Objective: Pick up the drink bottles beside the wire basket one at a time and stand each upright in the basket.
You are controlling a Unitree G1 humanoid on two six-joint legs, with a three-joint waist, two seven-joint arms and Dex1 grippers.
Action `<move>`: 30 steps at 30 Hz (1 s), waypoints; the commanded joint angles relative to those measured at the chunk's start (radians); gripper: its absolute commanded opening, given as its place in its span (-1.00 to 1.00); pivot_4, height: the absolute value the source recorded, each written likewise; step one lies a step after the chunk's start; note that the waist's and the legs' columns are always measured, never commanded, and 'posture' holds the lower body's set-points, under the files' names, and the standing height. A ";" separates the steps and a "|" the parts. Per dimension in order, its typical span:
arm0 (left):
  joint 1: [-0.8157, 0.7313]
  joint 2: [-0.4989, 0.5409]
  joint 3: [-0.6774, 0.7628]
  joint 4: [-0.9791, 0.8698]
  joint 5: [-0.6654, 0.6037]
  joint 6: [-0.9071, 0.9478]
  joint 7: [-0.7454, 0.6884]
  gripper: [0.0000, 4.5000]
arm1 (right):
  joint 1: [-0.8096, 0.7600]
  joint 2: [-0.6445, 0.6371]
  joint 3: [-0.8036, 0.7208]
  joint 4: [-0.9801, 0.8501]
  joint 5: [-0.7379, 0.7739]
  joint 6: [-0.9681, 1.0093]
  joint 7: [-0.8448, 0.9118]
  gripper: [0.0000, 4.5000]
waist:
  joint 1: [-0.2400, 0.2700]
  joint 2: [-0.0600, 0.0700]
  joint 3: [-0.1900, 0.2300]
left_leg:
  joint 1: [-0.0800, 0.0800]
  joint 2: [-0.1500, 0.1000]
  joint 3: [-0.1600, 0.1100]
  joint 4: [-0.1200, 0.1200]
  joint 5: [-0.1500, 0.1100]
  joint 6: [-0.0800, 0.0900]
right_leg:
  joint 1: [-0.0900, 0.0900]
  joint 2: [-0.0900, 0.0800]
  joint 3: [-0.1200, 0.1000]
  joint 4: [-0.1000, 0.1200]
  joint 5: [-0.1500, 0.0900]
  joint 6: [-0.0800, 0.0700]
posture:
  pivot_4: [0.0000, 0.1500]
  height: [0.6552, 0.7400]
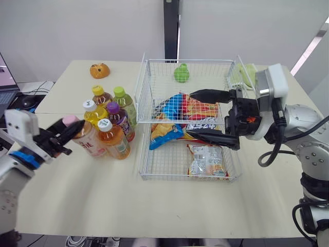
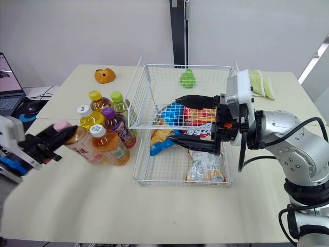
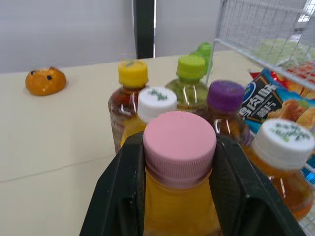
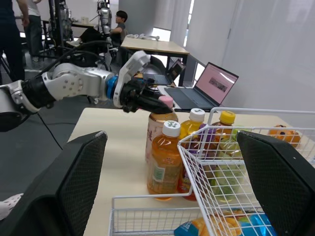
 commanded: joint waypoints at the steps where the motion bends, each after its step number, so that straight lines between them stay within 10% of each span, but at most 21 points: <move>1: -0.054 0.129 0.134 -0.001 -0.132 0.107 -0.069 -0.39 | -0.011 0.004 -0.017 -0.014 0.010 -0.013 0.004 1.00 | 0.000 0.000 0.000 | 0.000 0.000 0.000 0.000 0.000 0.000 | 0.000 0.000 0.000 0.000 0.000 0.000 | 1.00 1.00; 10: -0.300 0.462 0.133 0.260 -0.269 0.314 -0.264 -0.39 | -0.017 0.030 -0.009 -0.001 -0.004 -0.027 0.001 1.00 | -0.001 -0.003 0.003 | -0.001 0.000 -0.001 0.000 0.001 -0.001 | -0.001 0.001 -0.001 0.000 0.000 0.000 | 1.00 1.00; 16: -0.649 0.601 -0.136 0.458 -0.265 0.299 -0.396 -0.39 | -0.013 0.049 -0.018 -0.014 -0.014 -0.028 -0.046 1.00 | 0.001 -0.002 0.004 | -0.001 -0.001 -0.001 0.000 0.001 -0.001 | -0.001 0.001 0.000 0.000 0.000 0.000 | 1.00 1.00; 30: -1.654 0.165 -0.730 0.916 0.144 0.228 -0.757 -0.39 | 0.036 -0.004 -0.134 -0.146 -0.023 0.024 -0.296 1.00 | -0.003 -0.004 0.004 | -0.014 -0.001 -0.003 0.010 0.001 -0.002 | -0.009 0.002 -0.002 0.002 0.000 0.000 | 1.00 1.00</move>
